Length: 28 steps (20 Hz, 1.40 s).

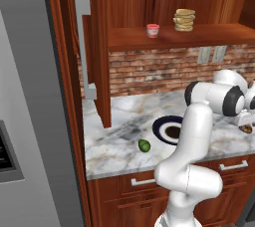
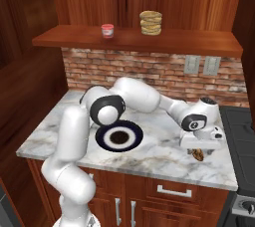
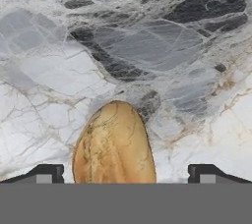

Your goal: Pick the avocado and bread from the counter and place them on the plate. Then pick the jam from the cabinet and place it next to the plate. Lastly close the cabinet door.

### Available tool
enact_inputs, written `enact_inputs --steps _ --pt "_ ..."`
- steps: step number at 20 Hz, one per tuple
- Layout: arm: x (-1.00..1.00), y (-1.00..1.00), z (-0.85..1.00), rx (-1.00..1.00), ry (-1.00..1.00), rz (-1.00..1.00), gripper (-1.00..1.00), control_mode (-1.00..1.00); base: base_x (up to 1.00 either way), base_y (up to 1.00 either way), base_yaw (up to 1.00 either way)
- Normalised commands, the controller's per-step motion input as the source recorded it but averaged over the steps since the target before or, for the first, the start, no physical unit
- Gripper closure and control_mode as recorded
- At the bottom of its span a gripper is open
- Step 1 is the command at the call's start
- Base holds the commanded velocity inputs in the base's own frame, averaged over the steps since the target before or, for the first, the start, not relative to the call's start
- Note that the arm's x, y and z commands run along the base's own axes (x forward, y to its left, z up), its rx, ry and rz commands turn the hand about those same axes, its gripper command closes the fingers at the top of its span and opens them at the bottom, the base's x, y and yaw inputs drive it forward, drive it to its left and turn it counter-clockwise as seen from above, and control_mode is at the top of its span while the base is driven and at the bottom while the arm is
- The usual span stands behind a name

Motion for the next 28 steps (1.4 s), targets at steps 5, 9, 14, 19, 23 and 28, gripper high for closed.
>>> enact_inputs --steps 5,9,14,19,23,28 --pt "0.05 0.01 -0.49 0.00 0.00 0.00 -1.00 -1.00 0.00 0.00 0.00" --pt "0.16 0.00 -0.56 0.00 0.00 0.00 -1.00 -1.00 0.00 0.00 0.00" --pt "0.16 0.02 -0.54 0.00 0.00 0.00 1.00 -1.00 0.00 0.00 0.00" --pt "-0.22 0.33 -0.51 0.00 0.00 0.00 1.00 -1.00 0.00 0.00 0.00" --pt "-0.42 0.56 -0.61 0.00 0.00 0.00 1.00 -1.00 0.00 0.00 0.00" --pt "-0.63 0.39 -0.11 0.00 -0.02 0.03 1.00 -1.00 0.00 0.00 0.00"
